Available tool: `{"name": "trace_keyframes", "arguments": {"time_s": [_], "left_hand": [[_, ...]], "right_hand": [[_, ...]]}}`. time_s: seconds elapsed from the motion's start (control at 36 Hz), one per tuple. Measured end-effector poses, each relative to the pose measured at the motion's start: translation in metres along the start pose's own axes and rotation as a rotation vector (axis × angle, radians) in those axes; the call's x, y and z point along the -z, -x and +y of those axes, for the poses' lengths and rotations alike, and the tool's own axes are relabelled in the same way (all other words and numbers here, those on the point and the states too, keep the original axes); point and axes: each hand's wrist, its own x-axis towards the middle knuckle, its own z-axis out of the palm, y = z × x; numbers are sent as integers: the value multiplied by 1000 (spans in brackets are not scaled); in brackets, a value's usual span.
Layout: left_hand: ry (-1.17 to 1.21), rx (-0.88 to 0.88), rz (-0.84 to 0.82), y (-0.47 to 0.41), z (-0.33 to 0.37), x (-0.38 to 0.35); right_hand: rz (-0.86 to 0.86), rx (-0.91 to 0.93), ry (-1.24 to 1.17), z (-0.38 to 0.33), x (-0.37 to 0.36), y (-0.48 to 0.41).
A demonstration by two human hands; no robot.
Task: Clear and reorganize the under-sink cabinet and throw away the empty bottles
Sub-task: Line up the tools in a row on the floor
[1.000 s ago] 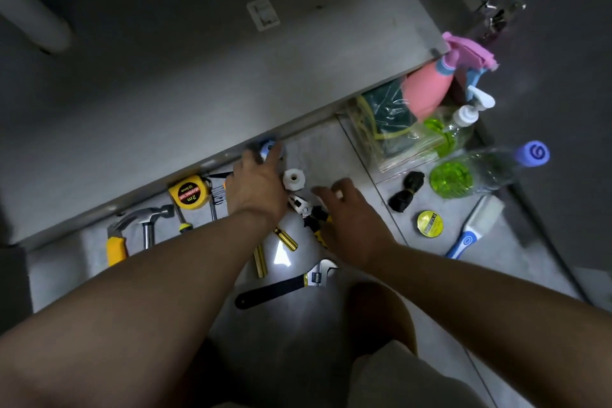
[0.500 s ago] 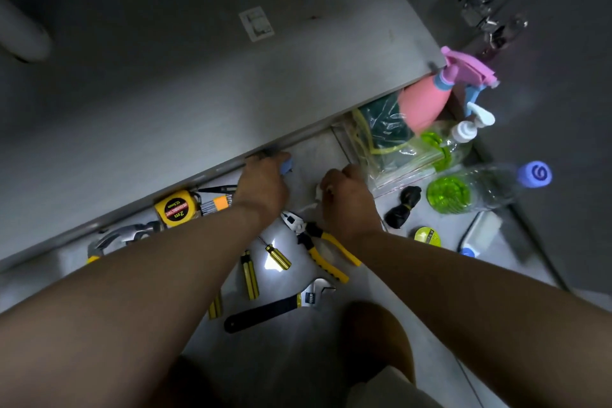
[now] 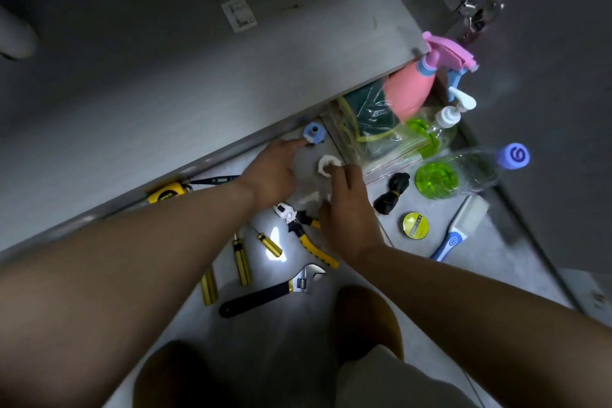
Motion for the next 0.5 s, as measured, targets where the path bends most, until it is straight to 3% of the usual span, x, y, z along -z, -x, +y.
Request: {"name": "trace_keyframes", "arguments": {"time_s": [0.17, 0.28, 0.36, 0.5], "left_hand": [[-336, 11, -273, 57, -32, 54], [-602, 37, -367, 107, -57, 79], [-694, 56, -347, 132, -78, 82], [-561, 25, -359, 148, -100, 68]], "right_hand": [[-385, 250, 62, 4, -2, 42], [-689, 323, 267, 3, -17, 72], [-702, 327, 365, -3, -26, 81], [-703, 395, 511, -8, -31, 80]]}}
